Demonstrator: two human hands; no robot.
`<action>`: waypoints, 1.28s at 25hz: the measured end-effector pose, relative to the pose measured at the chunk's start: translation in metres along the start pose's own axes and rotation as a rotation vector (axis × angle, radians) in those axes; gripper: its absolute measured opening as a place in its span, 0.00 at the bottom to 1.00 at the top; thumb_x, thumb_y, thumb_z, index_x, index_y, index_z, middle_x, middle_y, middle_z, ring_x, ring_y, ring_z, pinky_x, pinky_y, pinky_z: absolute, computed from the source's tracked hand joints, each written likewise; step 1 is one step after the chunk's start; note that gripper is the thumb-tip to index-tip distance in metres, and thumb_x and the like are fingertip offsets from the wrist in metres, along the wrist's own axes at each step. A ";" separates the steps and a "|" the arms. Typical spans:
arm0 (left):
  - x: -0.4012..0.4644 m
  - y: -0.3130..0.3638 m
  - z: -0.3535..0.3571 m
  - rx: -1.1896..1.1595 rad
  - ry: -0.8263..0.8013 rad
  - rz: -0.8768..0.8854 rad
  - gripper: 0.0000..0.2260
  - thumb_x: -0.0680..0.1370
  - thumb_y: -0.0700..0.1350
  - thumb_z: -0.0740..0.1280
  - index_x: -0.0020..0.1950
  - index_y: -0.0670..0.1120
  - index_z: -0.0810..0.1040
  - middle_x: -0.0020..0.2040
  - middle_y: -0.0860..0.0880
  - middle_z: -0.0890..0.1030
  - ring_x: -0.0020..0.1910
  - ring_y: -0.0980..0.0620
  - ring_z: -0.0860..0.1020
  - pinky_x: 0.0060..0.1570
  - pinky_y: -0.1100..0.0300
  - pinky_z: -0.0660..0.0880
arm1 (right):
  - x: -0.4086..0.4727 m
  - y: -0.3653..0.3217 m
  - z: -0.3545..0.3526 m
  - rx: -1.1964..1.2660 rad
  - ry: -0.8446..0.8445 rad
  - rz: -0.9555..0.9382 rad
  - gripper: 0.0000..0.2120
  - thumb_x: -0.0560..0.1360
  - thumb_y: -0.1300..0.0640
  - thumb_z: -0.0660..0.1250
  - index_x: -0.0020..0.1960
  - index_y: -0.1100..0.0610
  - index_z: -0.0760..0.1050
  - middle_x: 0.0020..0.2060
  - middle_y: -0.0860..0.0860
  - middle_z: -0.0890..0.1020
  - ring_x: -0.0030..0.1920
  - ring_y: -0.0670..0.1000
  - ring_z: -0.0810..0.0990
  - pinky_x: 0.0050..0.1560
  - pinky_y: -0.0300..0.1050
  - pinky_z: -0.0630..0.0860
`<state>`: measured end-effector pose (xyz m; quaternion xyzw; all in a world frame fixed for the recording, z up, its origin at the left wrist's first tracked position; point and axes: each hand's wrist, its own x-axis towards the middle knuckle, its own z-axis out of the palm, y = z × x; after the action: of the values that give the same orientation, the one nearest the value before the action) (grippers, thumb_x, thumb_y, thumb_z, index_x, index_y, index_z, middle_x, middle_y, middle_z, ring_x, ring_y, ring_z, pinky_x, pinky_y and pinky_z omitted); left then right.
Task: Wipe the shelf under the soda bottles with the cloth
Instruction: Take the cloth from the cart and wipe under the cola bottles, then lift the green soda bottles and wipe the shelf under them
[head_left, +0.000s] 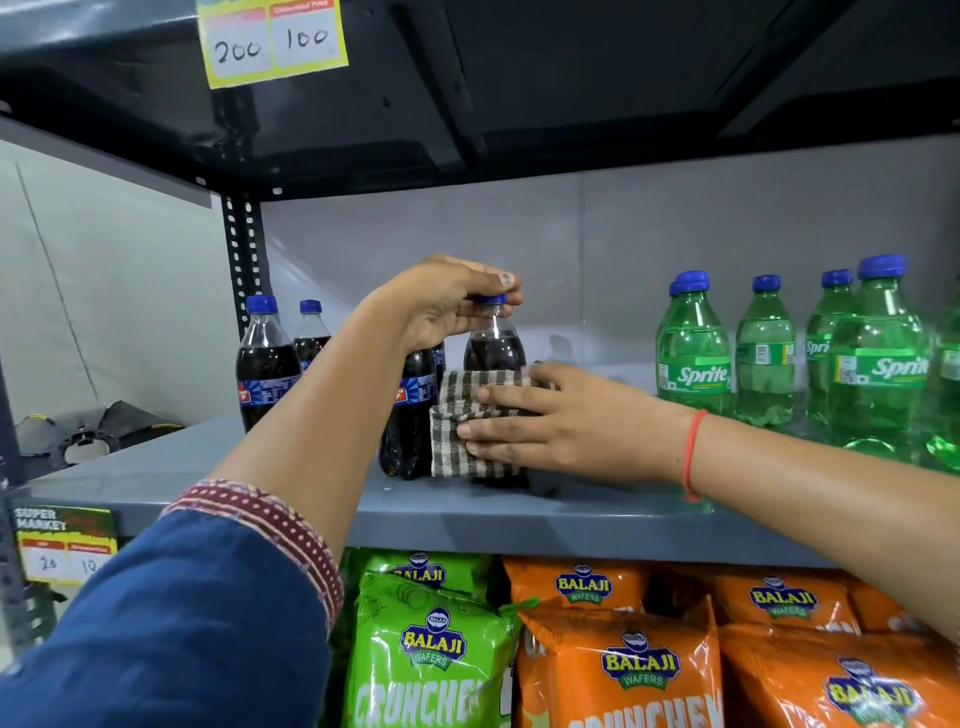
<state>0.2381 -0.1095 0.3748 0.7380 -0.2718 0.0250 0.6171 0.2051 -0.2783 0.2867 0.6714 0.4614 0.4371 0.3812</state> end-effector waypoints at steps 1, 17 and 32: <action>0.000 0.000 0.000 0.001 0.005 -0.002 0.07 0.75 0.39 0.65 0.50 0.39 0.79 0.44 0.46 0.82 0.43 0.52 0.81 0.44 0.64 0.79 | -0.004 -0.003 -0.001 0.028 0.016 0.017 0.21 0.80 0.62 0.47 0.61 0.53 0.76 0.63 0.47 0.78 0.60 0.55 0.78 0.45 0.49 0.79; 0.026 0.028 0.139 0.300 0.004 0.443 0.04 0.76 0.48 0.61 0.41 0.52 0.70 0.44 0.49 0.71 0.46 0.54 0.62 0.40 0.60 0.66 | -0.106 -0.006 -0.089 0.131 -0.227 0.280 0.23 0.64 0.68 0.67 0.58 0.57 0.78 0.58 0.54 0.81 0.51 0.57 0.81 0.40 0.48 0.80; 0.053 0.013 0.145 -0.158 -0.269 0.096 0.06 0.75 0.40 0.63 0.48 0.40 0.79 0.44 0.45 0.82 0.42 0.51 0.81 0.48 0.62 0.79 | -0.131 0.006 -0.036 0.004 -0.310 0.259 0.24 0.75 0.46 0.52 0.63 0.55 0.75 0.65 0.53 0.76 0.65 0.54 0.75 0.63 0.54 0.71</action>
<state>0.2342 -0.2640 0.3714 0.6702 -0.3879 -0.0659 0.6293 0.1482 -0.4007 0.2731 0.7852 0.3079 0.3728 0.3869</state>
